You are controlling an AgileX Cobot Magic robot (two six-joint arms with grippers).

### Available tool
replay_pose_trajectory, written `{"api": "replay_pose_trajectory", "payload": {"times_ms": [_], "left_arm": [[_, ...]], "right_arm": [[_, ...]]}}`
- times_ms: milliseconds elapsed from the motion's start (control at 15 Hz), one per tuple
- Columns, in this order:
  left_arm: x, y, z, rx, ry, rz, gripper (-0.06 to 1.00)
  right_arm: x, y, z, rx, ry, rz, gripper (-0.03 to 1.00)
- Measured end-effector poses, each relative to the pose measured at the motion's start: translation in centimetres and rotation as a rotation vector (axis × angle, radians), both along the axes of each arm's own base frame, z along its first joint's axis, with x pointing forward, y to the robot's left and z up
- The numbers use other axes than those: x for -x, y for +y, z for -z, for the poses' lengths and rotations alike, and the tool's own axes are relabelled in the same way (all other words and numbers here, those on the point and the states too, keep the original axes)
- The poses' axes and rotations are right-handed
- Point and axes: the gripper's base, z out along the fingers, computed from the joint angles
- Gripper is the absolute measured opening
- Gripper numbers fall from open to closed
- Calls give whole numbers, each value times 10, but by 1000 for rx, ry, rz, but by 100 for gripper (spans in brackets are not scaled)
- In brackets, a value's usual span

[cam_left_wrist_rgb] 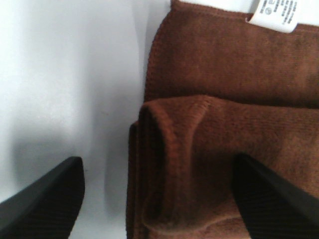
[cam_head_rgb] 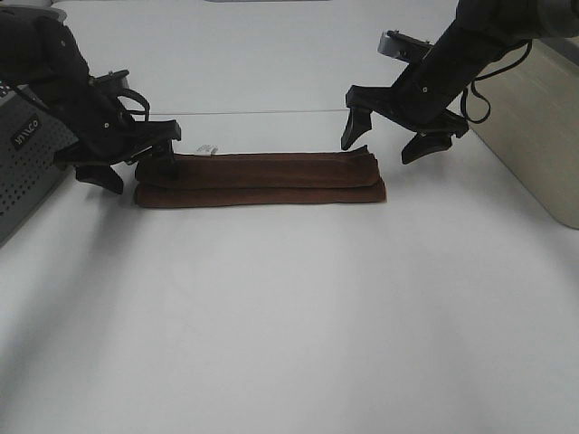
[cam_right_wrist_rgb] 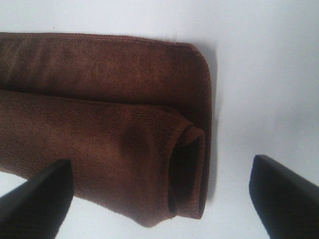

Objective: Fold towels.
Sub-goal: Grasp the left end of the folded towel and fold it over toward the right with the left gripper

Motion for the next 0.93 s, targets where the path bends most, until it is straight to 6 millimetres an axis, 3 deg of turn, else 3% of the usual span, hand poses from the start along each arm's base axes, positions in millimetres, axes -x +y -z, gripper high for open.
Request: {"api": "replay_pose_trajectory", "payload": {"times_ms": [200,467,600,800,933], "left_arm": [[-2,-1,7,10,7,-9,67],[-4,-3,11,19,-3,-16,23],[-4,-3,11,20,-9,-11,8],[-5,-2,4,-13,6,28,7],[-9,2,-16,-85,34,65,7]], "right_arm": [[0,0,0,1,2,0,89],[1,0,0,-1,7,3,89],[3,0,1,-4,33,2,89],[6,0,-14,-13,25,0,89],[10,0,-36,-24,-6,-5,89]]}}
